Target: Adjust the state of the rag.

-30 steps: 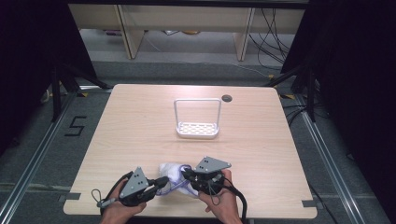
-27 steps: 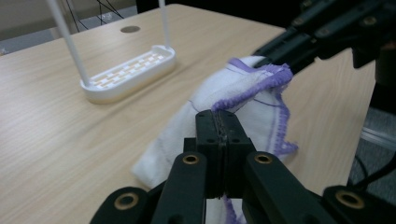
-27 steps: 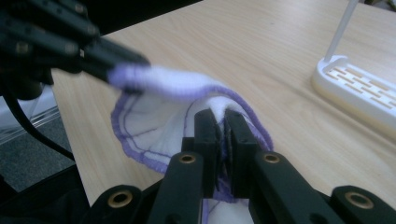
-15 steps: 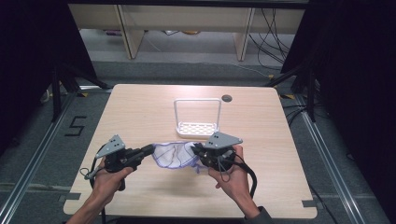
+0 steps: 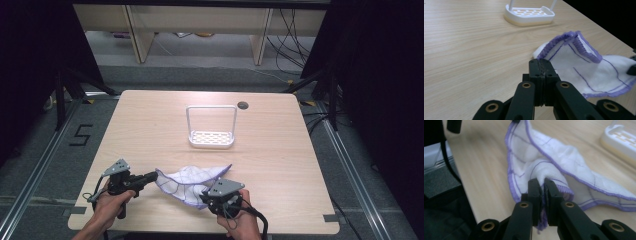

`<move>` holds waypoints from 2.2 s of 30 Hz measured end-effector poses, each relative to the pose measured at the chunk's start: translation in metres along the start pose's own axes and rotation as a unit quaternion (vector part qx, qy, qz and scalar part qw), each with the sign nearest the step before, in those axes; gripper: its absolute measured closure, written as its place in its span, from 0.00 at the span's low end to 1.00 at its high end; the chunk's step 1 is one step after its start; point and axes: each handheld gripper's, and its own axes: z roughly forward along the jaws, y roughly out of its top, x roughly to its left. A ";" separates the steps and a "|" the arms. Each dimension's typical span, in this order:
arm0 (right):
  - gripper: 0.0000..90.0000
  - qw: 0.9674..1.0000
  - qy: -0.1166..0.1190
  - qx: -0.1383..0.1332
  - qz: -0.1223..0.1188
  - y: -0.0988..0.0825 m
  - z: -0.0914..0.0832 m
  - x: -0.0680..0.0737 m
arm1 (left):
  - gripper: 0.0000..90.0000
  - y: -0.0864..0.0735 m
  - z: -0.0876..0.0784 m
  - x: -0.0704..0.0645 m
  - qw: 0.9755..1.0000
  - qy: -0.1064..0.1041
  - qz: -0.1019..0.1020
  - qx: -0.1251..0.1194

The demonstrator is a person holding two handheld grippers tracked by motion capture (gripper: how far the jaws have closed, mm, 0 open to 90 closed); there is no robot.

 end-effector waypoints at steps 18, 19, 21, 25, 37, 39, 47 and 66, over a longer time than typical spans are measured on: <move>0.57 0.992 -0.088 0.002 0.090 -0.012 -0.019 -0.093 | 0.97 -0.001 0.006 0.010 1.000 0.003 -0.005 0.007; 0.57 0.992 -0.088 0.002 0.090 -0.012 -0.019 -0.093 | 0.97 -0.001 0.006 0.010 1.000 0.004 -0.004 0.007; 0.55 0.990 -0.086 0.009 0.112 -0.016 -0.014 -0.104 | 0.97 -0.001 0.007 0.011 1.000 0.000 -0.003 0.009; 0.55 0.990 -0.075 0.023 0.117 -0.016 -0.004 -0.115 | 0.97 -0.002 0.009 0.012 1.000 -0.002 -0.001 0.006; 0.91 0.990 -0.019 0.039 0.137 -0.011 0.028 -0.119 | 0.97 -0.002 0.008 0.011 1.000 -0.002 0.000 0.010; 0.94 0.990 -0.010 0.037 0.133 -0.010 0.026 -0.118 | 0.97 -0.001 0.006 0.010 1.000 -0.003 -0.003 0.003; 0.97 0.997 -0.015 -0.024 0.073 0.018 -0.021 -0.093 | 0.98 0.007 -0.006 -0.002 1.000 -0.018 0.009 -0.020; 0.97 0.996 -0.039 -0.007 0.079 0.048 -0.035 -0.121 | 0.98 0.037 0.035 0.026 1.000 0.008 -0.015 -0.021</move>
